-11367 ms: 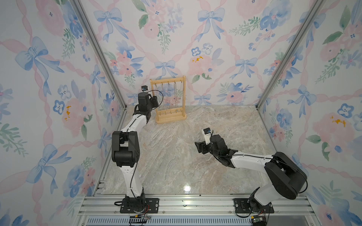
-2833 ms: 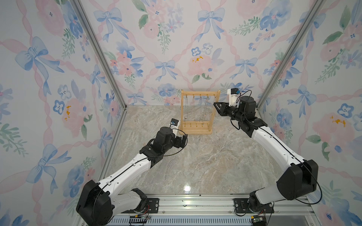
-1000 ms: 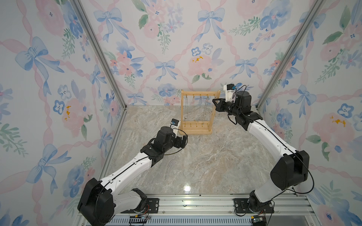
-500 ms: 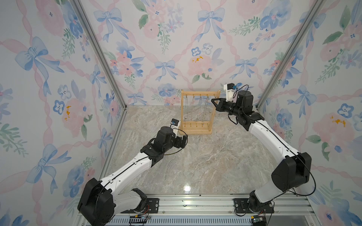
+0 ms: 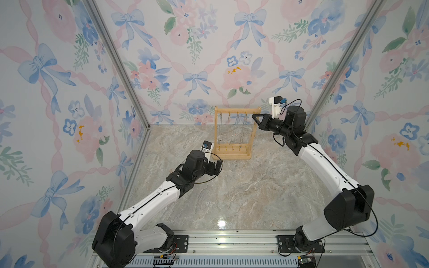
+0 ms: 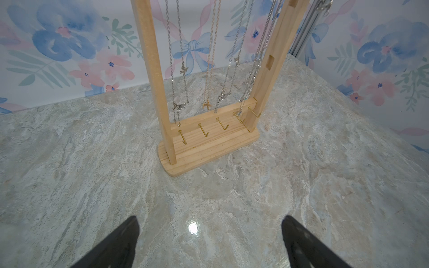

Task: Take the necklace off the jewelry display stand
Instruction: Take off the necklace from the stand.

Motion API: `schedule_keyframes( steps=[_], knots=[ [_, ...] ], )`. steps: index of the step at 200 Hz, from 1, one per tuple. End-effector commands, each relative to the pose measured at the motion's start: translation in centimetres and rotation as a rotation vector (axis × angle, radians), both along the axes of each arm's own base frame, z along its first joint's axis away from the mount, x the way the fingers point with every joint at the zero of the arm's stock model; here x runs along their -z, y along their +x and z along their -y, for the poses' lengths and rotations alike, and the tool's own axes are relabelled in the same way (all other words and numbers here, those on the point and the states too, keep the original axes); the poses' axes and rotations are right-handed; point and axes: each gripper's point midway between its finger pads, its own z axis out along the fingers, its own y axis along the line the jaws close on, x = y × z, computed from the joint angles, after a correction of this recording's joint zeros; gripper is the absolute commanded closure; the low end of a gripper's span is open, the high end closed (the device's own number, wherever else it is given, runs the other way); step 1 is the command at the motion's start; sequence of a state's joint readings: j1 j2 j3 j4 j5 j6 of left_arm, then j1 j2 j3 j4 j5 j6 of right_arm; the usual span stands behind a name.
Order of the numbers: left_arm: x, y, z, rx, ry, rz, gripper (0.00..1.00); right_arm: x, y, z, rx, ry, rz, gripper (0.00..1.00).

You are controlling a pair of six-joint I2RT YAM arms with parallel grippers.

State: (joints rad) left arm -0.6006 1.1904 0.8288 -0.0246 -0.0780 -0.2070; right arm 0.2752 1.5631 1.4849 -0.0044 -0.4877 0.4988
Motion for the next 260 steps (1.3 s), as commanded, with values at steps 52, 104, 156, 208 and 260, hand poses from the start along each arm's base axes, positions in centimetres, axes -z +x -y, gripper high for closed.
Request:
schedule_keyframes(
  steps=[52,104,156,208,260],
  knots=[
    [-0.4,0.6,-0.6,-0.028,0.018,0.011,0.02,-4.9,-2.3,0.5,-0.020,0.061,0.093,1.00],
    [-1.3,0.3,-0.8,-0.021,0.029,0.046,0.02,-7.4,-5.5,-0.4,-0.068,0.075,0.146,1.00],
    [-4.6,-1.3,0.3,0.087,-0.020,0.120,0.02,-8.5,-9.8,-3.0,-0.160,0.069,0.187,1.00],
    [-8.7,-4.3,1.7,0.216,-0.152,0.169,0.04,-8.1,-13.6,-6.8,-0.270,0.062,0.203,1.00],
    [-11.2,-7.7,1.5,0.263,-0.328,0.171,0.14,-5.8,-15.3,-9.1,-0.330,0.072,0.182,1.00]
  ],
)
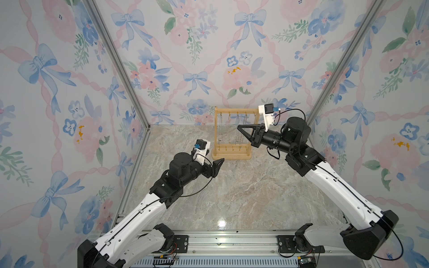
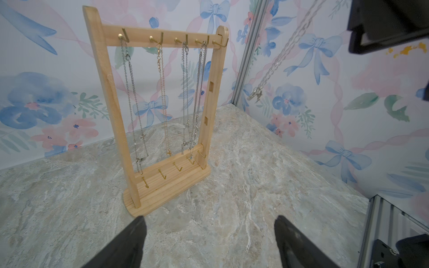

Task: Take the necklace off the jewelry display stand
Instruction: Take off the necklace from the stand, then place the necklace at the center of the board.

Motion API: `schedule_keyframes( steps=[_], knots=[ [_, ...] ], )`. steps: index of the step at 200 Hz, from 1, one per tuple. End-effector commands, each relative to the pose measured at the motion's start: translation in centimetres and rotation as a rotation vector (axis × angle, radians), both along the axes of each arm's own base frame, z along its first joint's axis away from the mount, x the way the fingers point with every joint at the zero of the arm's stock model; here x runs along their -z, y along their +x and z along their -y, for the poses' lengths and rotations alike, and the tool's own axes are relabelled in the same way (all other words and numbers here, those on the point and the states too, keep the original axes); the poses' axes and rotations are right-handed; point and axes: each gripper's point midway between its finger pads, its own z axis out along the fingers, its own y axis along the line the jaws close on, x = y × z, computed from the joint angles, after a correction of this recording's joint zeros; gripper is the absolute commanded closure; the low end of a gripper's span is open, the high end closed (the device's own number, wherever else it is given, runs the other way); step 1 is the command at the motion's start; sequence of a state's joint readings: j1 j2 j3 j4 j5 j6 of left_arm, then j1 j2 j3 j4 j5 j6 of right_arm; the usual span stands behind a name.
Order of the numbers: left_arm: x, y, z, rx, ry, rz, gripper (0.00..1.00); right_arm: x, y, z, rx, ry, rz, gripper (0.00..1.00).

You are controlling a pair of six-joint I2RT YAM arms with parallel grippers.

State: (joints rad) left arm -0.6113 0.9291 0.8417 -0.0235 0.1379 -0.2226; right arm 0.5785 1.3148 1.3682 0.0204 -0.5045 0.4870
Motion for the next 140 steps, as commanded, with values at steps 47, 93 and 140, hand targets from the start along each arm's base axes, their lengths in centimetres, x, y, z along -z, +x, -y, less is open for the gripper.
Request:
schedule_keyframes(
  steps=[47,93,140],
  knots=[
    [-1.6,-4.6,0.8,0.142,-0.154,0.026,0.22,3.2,-0.9,-1.1,-0.038,0.014,-0.033,1.00],
    [-0.3,-5.3,1.5,0.150,-0.223,0.027,0.25,6.2,-1.3,-1.3,-0.043,0.015,-0.095,1.00],
    [1.5,-6.2,3.0,0.150,-0.326,0.082,0.26,10.2,-2.2,-1.8,-0.062,-0.018,-0.182,1.00]
  ],
)
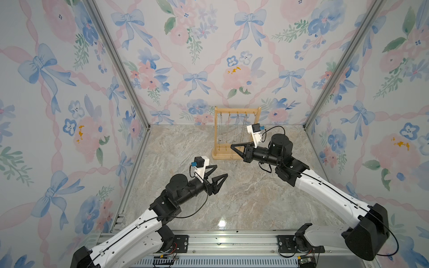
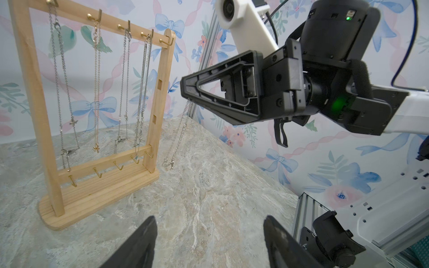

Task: Take the necklace off the jewelry display stand
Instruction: Place the necklace at the center of the board.

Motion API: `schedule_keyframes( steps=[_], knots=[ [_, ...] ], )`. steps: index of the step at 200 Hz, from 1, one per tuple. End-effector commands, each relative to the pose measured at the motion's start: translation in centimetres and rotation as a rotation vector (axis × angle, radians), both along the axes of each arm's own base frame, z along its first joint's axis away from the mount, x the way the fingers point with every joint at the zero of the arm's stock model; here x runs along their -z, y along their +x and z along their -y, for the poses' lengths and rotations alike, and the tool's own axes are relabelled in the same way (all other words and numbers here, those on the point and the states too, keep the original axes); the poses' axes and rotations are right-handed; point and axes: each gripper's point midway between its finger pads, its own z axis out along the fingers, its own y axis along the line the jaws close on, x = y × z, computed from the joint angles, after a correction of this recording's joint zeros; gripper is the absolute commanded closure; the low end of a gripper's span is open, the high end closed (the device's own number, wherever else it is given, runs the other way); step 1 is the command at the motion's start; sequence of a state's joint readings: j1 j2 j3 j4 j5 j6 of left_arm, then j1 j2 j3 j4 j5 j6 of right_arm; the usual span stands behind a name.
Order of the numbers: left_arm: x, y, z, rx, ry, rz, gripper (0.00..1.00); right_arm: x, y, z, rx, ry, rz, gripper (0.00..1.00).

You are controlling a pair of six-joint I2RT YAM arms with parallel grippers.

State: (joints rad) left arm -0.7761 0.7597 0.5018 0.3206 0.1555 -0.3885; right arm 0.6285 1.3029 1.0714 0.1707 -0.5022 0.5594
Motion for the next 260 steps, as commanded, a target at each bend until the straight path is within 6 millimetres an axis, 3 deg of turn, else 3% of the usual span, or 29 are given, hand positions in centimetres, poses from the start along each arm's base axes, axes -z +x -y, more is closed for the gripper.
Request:
schedule_keyframes(
  steps=[1,28,74,127,171,216,260],
  knots=[
    [-1.4,-0.1,0.5,-0.020,-0.108,0.062,0.26,0.0,-1.2,0.0,-0.018,0.028,-0.009,1.00],
    [1.2,0.2,2.5,0.005,-0.053,0.045,0.34,1.3,-2.1,0.2,-0.027,-0.006,-0.041,1.00],
    [3.1,0.7,4.0,0.035,0.022,0.063,0.39,2.2,-3.4,1.2,-0.016,-0.037,-0.057,1.00],
    [3.4,1.8,5.8,0.077,0.066,0.084,0.43,3.1,-4.2,1.9,-0.005,-0.062,-0.076,1.00],
    [3.4,2.3,7.0,0.105,0.092,0.119,0.40,3.4,-4.4,2.2,0.001,-0.079,-0.080,1.00],
    [3.3,3.8,8.5,0.149,0.105,0.114,0.48,3.5,-4.7,2.7,0.010,-0.084,-0.073,1.00],
    [3.2,5.2,8.7,0.135,0.112,0.114,0.52,3.6,-4.9,2.7,0.004,-0.088,-0.072,1.00]
  ],
)
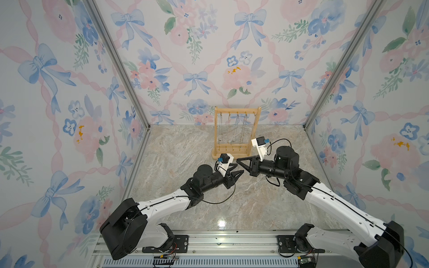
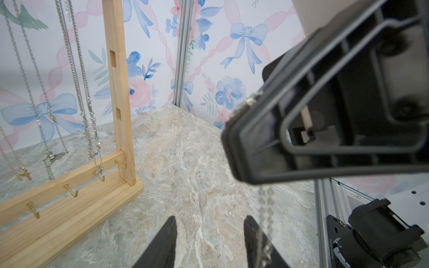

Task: Take the necklace off the jewelry display stand
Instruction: Place the necklace at the center of the board.

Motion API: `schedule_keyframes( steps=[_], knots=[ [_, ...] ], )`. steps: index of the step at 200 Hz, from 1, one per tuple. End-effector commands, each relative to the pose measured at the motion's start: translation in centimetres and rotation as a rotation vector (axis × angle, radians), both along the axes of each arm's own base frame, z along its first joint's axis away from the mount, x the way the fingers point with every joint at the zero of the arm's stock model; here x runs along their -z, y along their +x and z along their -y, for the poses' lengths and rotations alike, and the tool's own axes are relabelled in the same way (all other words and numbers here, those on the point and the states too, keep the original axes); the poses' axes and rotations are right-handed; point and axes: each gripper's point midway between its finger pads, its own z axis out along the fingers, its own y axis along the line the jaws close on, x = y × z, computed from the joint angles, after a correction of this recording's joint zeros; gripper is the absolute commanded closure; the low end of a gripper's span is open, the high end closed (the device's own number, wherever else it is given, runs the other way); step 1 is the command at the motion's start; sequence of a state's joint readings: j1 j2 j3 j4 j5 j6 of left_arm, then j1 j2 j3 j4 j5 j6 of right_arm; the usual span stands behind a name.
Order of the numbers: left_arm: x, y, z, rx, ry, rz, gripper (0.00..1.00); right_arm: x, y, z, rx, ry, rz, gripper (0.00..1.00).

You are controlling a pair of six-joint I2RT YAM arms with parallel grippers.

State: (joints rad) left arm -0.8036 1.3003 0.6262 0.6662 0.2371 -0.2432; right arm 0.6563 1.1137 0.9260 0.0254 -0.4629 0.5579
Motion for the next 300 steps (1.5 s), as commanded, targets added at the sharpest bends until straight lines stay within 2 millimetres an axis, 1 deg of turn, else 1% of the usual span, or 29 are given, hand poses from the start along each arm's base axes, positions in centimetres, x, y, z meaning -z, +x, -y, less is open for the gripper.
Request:
schedule_keyframes(
  steps=[1,25,58,63,64,65,71,81,124,139,155,193,201,202,204,232,249,286,300],
  knots=[
    [-1.4,0.4,0.5,0.022,-0.017,0.043,0.52,0.6,-0.5,0.1,-0.007,-0.021,0.003,1.00],
    [-1.5,0.6,0.7,0.030,-0.018,0.042,0.52,0.6,-0.7,0.2,-0.010,-0.025,0.015,1.00],
    [-0.9,0.3,1.1,0.065,-0.015,0.023,0.59,0.6,-0.6,0.4,-0.010,-0.022,0.021,1.00],
    [-0.8,0.2,1.2,0.072,-0.013,0.021,0.61,0.7,-0.6,0.4,-0.011,-0.022,0.021,1.00],
    [-1.6,0.3,1.4,0.073,-0.024,0.032,0.61,0.6,-0.6,0.4,-0.011,-0.021,0.022,1.00],
    [-1.9,0.4,1.4,0.074,-0.028,0.037,0.62,0.6,-0.6,0.4,-0.012,-0.021,0.022,1.00],
    [-2.2,0.4,1.6,0.083,-0.034,0.041,0.66,0.7,-0.6,0.5,-0.012,-0.020,0.019,1.00],
    [-2.1,0.2,2.0,0.102,-0.033,0.037,0.73,0.6,-0.5,0.7,-0.009,-0.018,0.020,1.00],
    [-1.4,-0.1,2.8,0.153,-0.026,0.012,0.93,0.6,-0.5,1.5,0.003,-0.013,0.024,1.00],
    [-1.1,-0.1,2.8,0.157,-0.024,0.001,0.95,0.7,-0.4,1.7,0.007,-0.012,0.022,1.00],
    [-0.9,-0.4,2.8,0.166,-0.026,-0.011,1.00,0.9,-0.4,1.9,0.011,-0.012,0.022,1.00],
    [0.2,-0.8,2.5,0.169,-0.018,-0.044,1.00,1.4,-0.4,2.0,0.011,-0.016,0.014,1.00],
    [0.0,-0.9,2.4,0.169,-0.023,-0.043,1.00,1.6,-0.4,2.0,0.012,-0.015,0.013,1.00],
    [0.7,-1.1,2.2,0.169,-0.013,-0.055,1.00,1.6,-0.4,2.0,0.012,-0.014,0.013,1.00],
    [1.2,-1.2,2.1,0.168,-0.006,-0.065,1.00,1.6,-0.4,2.0,0.012,-0.013,0.012,1.00],
    [2.9,-1.8,0.5,0.117,-0.002,-0.120,1.00,2.5,-0.3,1.6,0.007,-0.005,-0.015,1.00],
    [4.2,-2.0,-0.8,0.069,-0.002,-0.167,1.00,3.3,-0.3,0.8,-0.012,-0.013,-0.030,1.00],
    [8.2,-2.5,-4.0,-0.077,-0.008,-0.309,1.00,5.9,0.0,-2.0,-0.040,-0.029,-0.084,1.00],
    [9.9,-2.7,-5.3,-0.135,-0.012,-0.373,1.00,7.4,0.3,-3.3,-0.047,-0.038,-0.114,1.00]
  ],
)
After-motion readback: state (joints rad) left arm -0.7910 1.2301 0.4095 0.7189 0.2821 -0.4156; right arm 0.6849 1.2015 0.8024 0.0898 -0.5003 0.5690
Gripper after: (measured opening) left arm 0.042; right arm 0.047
